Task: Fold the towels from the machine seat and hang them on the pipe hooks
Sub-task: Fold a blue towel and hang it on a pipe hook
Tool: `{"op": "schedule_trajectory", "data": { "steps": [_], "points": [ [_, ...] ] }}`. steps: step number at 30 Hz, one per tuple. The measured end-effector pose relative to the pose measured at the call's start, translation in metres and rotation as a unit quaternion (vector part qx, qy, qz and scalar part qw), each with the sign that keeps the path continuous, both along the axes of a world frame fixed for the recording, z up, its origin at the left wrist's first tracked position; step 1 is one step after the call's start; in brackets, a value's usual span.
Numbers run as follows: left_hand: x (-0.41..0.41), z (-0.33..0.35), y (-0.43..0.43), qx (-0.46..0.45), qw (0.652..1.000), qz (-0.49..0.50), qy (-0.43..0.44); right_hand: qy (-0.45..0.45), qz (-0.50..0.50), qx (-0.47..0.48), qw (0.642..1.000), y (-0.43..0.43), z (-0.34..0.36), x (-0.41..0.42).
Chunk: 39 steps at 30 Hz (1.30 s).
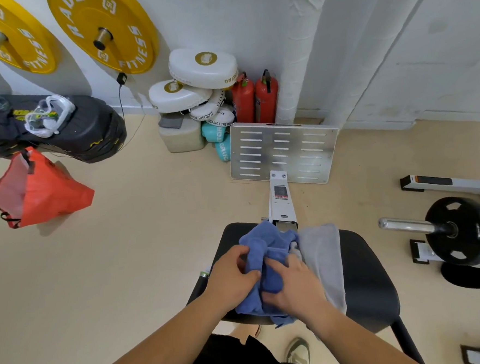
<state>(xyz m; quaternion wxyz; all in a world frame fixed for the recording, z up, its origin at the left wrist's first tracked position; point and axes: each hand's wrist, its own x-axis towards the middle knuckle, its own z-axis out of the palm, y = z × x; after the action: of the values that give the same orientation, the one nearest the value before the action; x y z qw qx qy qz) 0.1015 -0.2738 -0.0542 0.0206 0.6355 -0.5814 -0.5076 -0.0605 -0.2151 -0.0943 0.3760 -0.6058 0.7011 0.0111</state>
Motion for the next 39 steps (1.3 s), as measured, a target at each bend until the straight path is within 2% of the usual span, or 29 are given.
{"op": "schedule_trajectory", "data": {
  "steps": [2,4,7,10,13,16,18,22,26,29,32,35,37,39],
  "points": [
    [-0.013,0.003,0.003,-0.028,0.999,-0.034,-0.001,-0.102,-0.071,0.010,0.992,0.006,0.005,-0.013],
    [-0.028,0.005,0.008,-0.047,0.997,-0.060,0.005,-0.185,-0.187,0.033,0.964,0.014,0.009,-0.028],
    [-0.045,0.001,0.017,-0.050,0.994,-0.095,-0.005,-0.218,-0.259,0.076,0.938,0.018,0.009,-0.043],
    [-0.048,-0.009,0.023,-0.049,0.994,-0.097,-0.015,-0.238,-0.280,0.102,0.925,0.017,0.017,-0.048],
    [-0.044,-0.021,0.023,-0.042,0.998,-0.026,-0.046,-0.246,-0.280,0.121,0.920,0.016,0.027,-0.048],
    [-0.046,-0.034,0.022,0.014,0.997,0.036,-0.060,-0.239,-0.257,0.145,0.925,0.015,0.036,-0.048],
    [-0.053,-0.040,0.025,0.047,0.996,0.027,-0.064,-0.241,-0.238,0.163,0.927,0.019,0.040,-0.048],
    [-0.064,-0.048,0.027,0.011,0.994,-0.027,-0.104,-0.241,-0.240,0.182,0.923,0.027,0.049,-0.047],
    [-0.059,-0.033,0.028,0.035,0.998,-0.044,-0.023,-0.216,-0.275,0.135,0.927,0.027,0.063,-0.049],
    [-0.048,-0.003,0.034,0.003,0.995,-0.099,0.014,-0.216,-0.208,0.081,0.951,0.027,0.089,-0.054],
    [-0.031,0.036,0.044,-0.054,0.987,-0.146,0.024,-0.165,-0.061,0.013,0.984,0.030,0.112,-0.061],
    [-0.012,0.074,0.064,-0.131,0.970,-0.203,0.024,-0.114,0.081,-0.042,0.989,0.043,0.133,-0.059],
    [-0.001,0.095,0.078,-0.201,0.952,-0.231,0.018,-0.104,0.122,-0.065,0.985,0.054,0.150,-0.052],
    [0.010,0.114,0.093,-0.242,0.939,-0.244,0.018,-0.099,0.112,-0.053,0.987,0.066,0.168,-0.041]
  ]
}}
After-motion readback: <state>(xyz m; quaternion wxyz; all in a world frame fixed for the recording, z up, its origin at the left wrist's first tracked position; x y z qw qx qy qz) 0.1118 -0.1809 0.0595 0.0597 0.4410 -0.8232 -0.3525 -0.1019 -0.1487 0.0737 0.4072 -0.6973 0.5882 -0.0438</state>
